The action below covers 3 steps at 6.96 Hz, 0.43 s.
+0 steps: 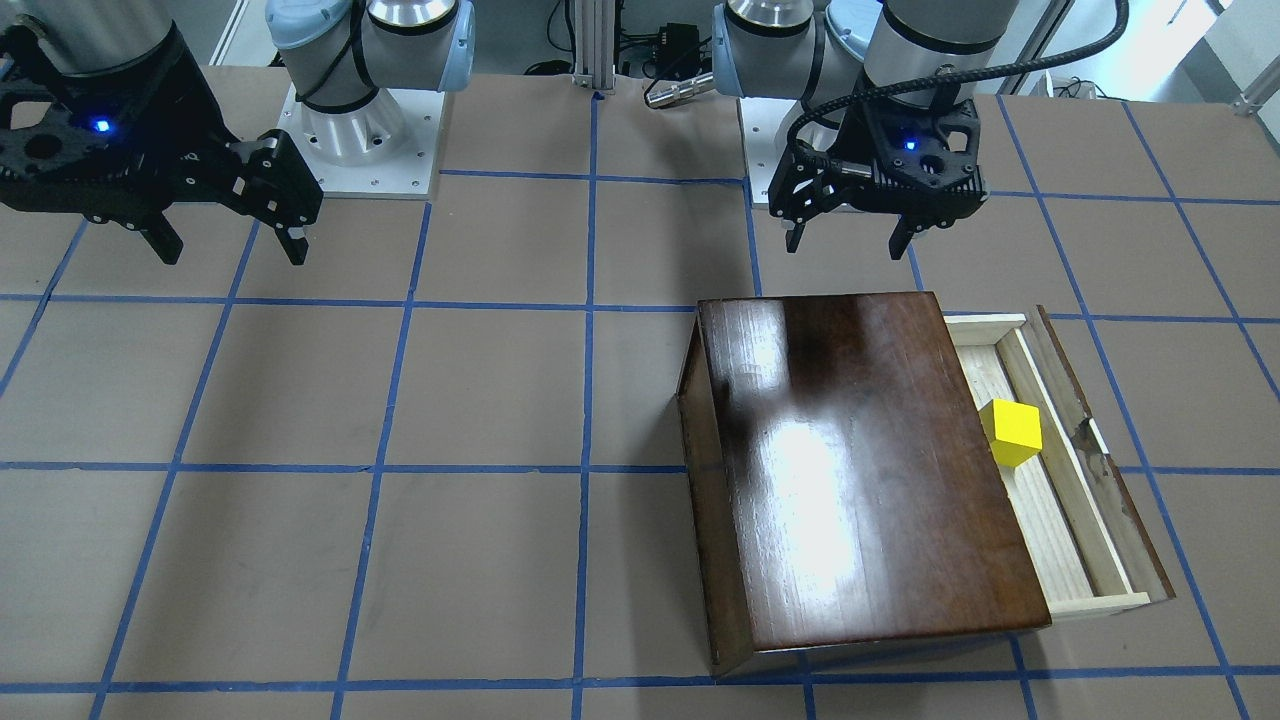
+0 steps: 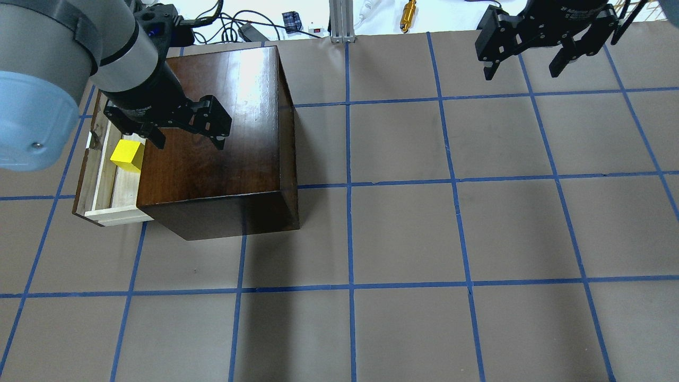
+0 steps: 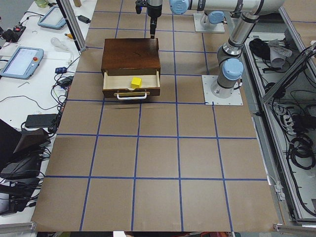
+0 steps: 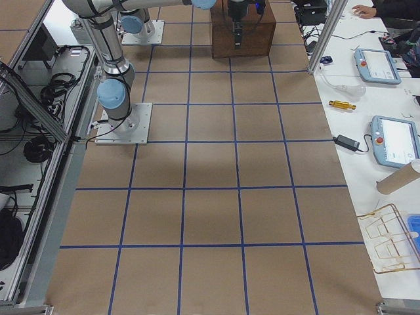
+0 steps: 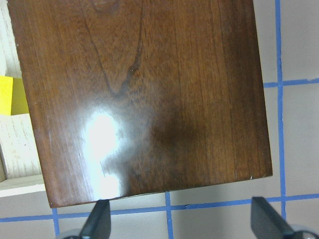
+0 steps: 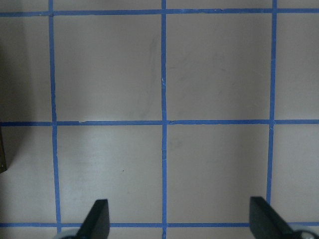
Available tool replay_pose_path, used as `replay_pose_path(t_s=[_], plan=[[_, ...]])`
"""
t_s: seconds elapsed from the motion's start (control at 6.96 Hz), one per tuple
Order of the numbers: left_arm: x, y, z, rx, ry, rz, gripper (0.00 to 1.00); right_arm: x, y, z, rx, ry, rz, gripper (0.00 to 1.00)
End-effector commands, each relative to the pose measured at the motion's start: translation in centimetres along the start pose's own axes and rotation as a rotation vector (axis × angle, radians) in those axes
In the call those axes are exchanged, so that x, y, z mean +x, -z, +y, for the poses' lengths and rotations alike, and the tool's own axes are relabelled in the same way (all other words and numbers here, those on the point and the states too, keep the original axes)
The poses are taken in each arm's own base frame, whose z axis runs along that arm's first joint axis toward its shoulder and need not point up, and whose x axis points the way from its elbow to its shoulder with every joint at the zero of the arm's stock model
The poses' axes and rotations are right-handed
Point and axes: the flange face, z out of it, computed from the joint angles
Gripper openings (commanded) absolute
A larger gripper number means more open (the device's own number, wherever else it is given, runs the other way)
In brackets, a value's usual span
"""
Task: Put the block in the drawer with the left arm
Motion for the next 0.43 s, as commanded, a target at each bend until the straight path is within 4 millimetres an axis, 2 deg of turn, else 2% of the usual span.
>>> replay_pose_path(t_s=[0.0,0.29], plan=[[0.02,-0.22,-0.11,-0.004,0.001,0.000,1.00,0.00,0.00,0.00,0.000,0.000,0.000,1.00],[0.04,-0.10,0.08,-0.004,0.001,0.001,1.00,0.00,0.00,0.00,0.000,0.000,0.000,1.00]])
